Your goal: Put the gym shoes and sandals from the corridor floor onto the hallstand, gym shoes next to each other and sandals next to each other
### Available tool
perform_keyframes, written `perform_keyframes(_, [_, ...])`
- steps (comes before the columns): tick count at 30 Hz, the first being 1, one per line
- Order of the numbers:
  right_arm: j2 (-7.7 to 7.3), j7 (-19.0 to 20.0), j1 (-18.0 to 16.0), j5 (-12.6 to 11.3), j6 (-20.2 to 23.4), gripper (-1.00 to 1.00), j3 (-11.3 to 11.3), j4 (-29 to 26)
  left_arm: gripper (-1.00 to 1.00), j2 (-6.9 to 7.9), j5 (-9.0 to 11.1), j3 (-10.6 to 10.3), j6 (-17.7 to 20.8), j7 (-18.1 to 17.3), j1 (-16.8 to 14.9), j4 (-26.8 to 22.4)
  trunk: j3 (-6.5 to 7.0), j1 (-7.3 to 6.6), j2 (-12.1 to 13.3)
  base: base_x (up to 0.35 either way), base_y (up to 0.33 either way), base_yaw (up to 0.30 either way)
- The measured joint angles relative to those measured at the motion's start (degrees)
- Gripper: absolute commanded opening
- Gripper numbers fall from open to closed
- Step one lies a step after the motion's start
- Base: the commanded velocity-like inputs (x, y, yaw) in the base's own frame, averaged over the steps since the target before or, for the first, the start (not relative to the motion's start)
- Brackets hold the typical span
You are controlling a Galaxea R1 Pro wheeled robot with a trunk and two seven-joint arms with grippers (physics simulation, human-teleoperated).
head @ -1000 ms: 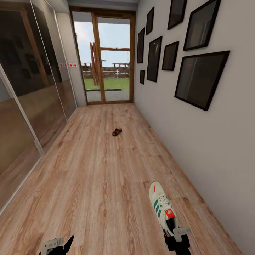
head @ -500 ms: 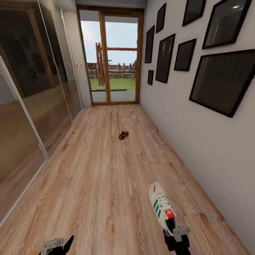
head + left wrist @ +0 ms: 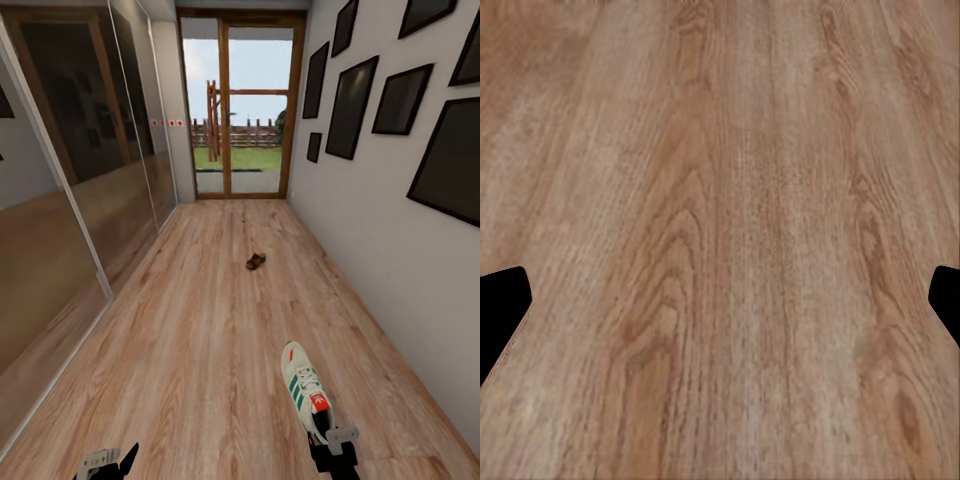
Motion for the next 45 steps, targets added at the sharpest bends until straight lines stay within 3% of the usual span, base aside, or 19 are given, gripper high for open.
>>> perform_keyframes(18, [-0.18,0.03,0.0,0.1,-0.02,-1.0,-0.01,0.01,1.0,0.0,0.03,0.09,0.01,0.0,0.0,0.0,0.0,0.0,0.0,0.337,0.01,0.002])
perform_keyframes(32, [-0.06,0.03,0.0,0.09,0.01,-1.0,0.0,0.02,1.0,-0.01,0.08,0.1,0.01,-0.02,0.0,-0.02,0.0,0.0,0.0,0.309,0.152,0.003])
perform_keyframes(45, [-0.01,0.03,0.0,0.07,0.0,-1.0,-0.01,0.03,1.0,0.01,0.09,0.09,0.0,0.01,0.0,0.0,0.0,0.0,0.0,0.323,0.055,0.153])
